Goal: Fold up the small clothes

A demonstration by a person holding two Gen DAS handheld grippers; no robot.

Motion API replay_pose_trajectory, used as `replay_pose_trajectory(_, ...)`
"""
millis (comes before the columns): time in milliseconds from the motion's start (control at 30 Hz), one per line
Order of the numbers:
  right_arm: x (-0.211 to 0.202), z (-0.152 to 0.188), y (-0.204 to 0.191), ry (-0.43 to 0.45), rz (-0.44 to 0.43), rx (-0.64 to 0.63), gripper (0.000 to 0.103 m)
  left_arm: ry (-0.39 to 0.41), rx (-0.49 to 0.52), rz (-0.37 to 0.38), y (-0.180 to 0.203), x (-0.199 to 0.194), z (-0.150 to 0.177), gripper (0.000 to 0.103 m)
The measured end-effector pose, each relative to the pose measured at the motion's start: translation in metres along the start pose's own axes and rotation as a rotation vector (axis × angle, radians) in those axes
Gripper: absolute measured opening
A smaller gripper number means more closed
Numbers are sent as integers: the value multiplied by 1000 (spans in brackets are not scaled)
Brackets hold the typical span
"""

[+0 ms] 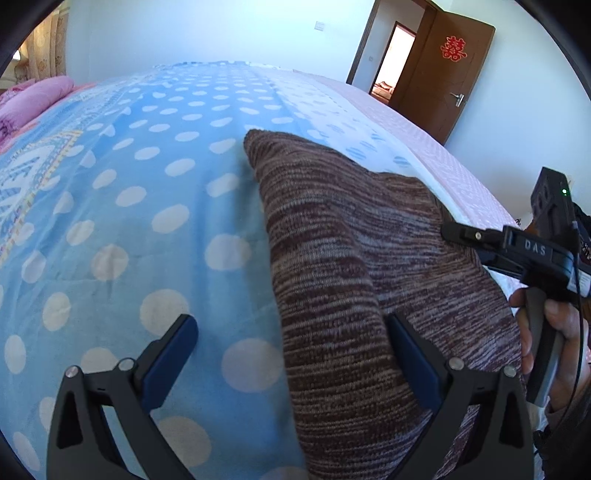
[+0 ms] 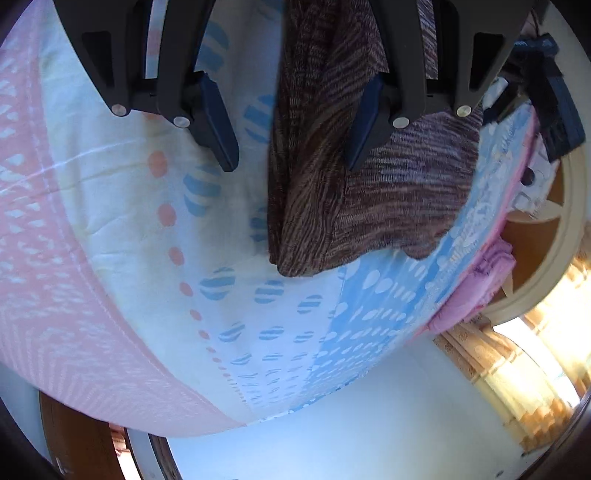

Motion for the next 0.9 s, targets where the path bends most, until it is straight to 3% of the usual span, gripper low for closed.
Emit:
replay_pose_trajectory(133,8,-5,-5,-15,-45,2,56,0,32,12,7,1,0,103)
replay_pose_trajectory(200,15,-5,-11,-34,-50,-20,51,1,54,34,12,1,-1,91)
replay_pose_trajectory(233,18,-4,-15,-51,-62,-32,43,6,63,42,15,0,-1,86)
replay_pose_trajectory(300,22,-2,-22,-69,-57,-59,32,19,94,105,27,-4,-2,55)
replay_pose_trajectory(467,13,3,-33,-30,-26,-94,23,21,142,38,34,-17,-3,35)
replay_pose_trajectory(667,-11,8,-56,20,-62,-110,19,26,162,-7,35,-51,1,31)
replay_pose_trajectory(900,-21,37,-110,2,-131,-169,19,36,151,-89,8,-100,22,30)
Point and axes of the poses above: each gripper's, at about its wrist camera, not at the fingertips, and x roughly the way its jaws point, y to its right, z to its underside, the point moved 9 cm from there along x, roughly the way its jaws point, and after that the axes turned 14 degrees about x, right-handed, at the moved point
